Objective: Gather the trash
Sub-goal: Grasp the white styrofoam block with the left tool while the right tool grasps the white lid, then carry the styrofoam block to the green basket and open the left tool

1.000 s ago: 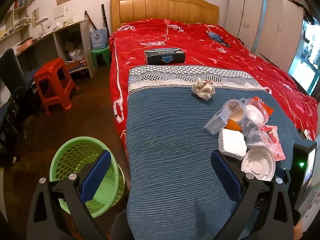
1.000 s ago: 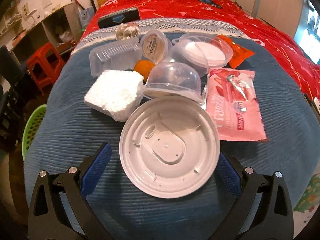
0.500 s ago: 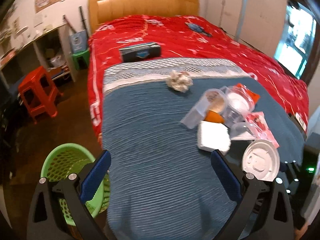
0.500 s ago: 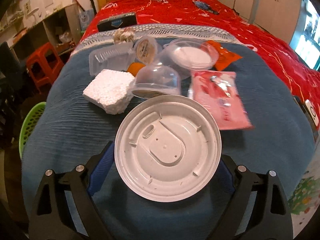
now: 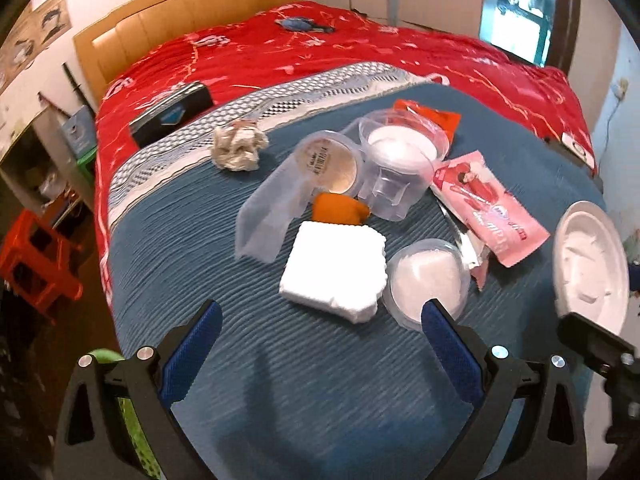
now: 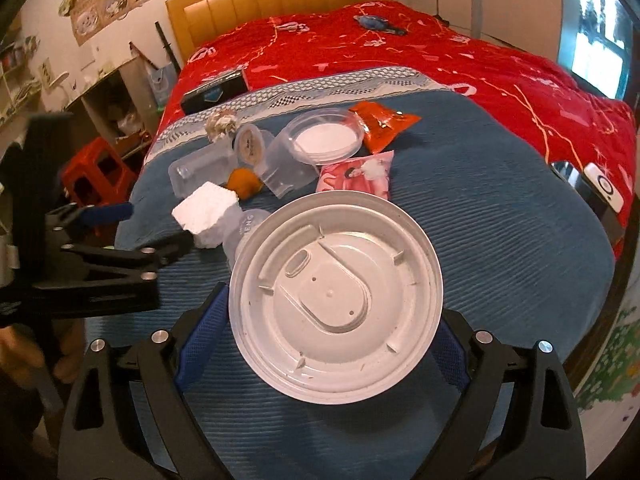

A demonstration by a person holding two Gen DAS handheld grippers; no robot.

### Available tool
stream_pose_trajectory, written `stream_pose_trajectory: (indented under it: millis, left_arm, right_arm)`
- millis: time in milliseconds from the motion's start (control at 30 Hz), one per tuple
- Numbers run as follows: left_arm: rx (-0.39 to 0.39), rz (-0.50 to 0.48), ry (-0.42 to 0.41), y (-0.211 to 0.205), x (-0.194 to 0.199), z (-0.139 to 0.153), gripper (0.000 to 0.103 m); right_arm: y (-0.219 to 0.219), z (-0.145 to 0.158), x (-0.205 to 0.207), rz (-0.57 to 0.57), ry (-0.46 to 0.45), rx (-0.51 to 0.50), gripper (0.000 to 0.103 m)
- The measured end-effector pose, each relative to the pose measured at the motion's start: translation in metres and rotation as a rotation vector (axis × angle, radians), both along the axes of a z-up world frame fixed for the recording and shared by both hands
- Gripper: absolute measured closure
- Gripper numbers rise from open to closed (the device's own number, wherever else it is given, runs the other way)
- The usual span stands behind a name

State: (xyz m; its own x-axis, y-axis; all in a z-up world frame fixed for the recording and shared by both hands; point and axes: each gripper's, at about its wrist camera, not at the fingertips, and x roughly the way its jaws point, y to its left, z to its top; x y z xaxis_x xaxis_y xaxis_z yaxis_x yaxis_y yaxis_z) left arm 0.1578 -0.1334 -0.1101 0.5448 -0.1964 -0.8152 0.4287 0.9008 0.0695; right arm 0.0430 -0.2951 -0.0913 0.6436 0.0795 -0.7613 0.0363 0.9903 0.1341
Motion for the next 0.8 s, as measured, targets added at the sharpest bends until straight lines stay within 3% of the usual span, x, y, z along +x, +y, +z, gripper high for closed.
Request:
stream_pose_trajectory:
  millis: [267,333,400,633,800]
  left_arm:
    - [-0.007,-0.021,0.039,-0.007,0.029,-0.024,0.009]
    - [-0.026,-0.022,0.059,-0.006,0.032,-0.026,0.031]
    - [-0.062,-0.024,0.096,-0.003,0.034,-0.028,0.040]
    - [-0.118,0.002,0.046,0.025,0.010,-0.003,0.040]
    - [-0.183,0.078,-0.001,0.069,-0.015,0.025,0.040]
  right_arm:
    - [-0.001,-0.003,0.002,-0.004,0.005,0.011,0.014]
    - [-0.001,-0.003,0.002,-0.007,0.007,0.016,0.014]
    - [-0.002,-0.002,0.002,-0.009,0.003,0.020,0.014]
    - [0.008,0.007,0.000,0.020,-0.018,0.031,0.014]
    - [0.025,0.015,0.000,0.072,-0.025,0.064,0.014]
